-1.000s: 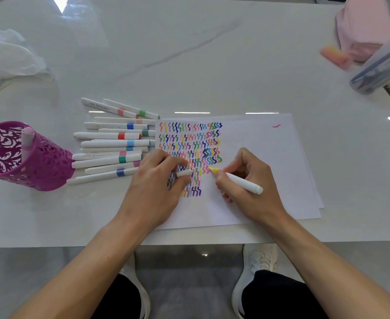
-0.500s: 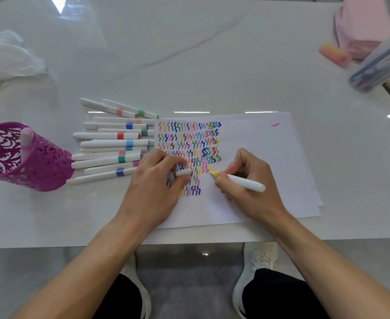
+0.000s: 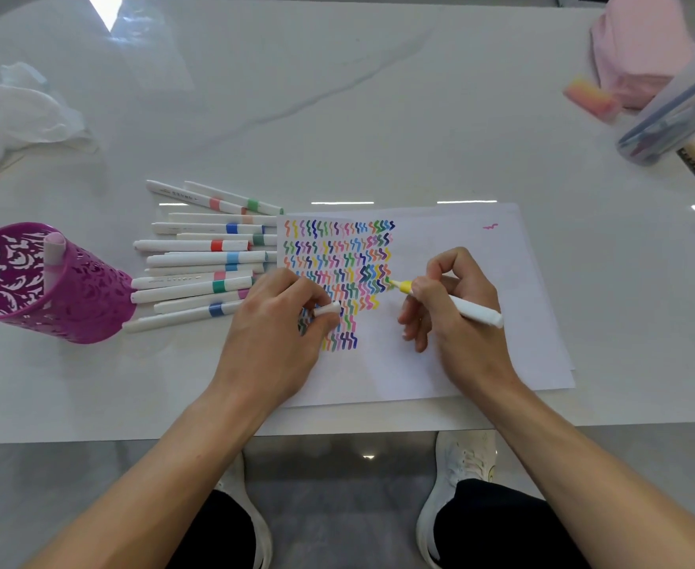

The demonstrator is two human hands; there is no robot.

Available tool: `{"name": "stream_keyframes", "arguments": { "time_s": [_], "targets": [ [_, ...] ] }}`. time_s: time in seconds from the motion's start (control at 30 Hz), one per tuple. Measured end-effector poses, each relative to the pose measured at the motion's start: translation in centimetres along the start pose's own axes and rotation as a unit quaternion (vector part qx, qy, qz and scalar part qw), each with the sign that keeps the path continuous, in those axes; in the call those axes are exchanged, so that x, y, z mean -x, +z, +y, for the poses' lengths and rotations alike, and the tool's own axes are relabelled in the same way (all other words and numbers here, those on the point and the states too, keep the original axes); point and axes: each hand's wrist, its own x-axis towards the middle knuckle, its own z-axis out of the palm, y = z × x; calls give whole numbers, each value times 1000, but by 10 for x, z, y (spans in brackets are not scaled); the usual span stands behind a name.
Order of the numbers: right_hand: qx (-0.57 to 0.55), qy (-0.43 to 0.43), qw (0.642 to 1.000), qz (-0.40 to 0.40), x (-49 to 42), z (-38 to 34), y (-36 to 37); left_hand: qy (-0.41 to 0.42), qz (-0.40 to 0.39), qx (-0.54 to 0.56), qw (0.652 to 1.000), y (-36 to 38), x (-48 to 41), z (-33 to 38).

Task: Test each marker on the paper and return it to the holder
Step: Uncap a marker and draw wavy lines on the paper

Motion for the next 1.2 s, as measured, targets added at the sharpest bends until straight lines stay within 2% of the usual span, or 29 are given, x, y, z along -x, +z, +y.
{"name": "stream_keyframes", "arguments": {
  "time_s": [0.3, 0.47, 0.7, 1.2],
  "targets": [
    [89, -37, 995, -13, 8, -15, 7, 43, 43, 33, 998, -2, 2, 7],
    [35, -50, 997, -56, 14, -19, 7, 55, 44, 71, 995, -5, 4, 15],
    [-6, -36, 998, -44, 15, -20, 6, 49, 51, 93, 993, -4, 5, 18],
    [-1, -5, 997, -72, 7, -19, 3, 51, 21, 101, 993, -5, 3, 20]
  ]
}}
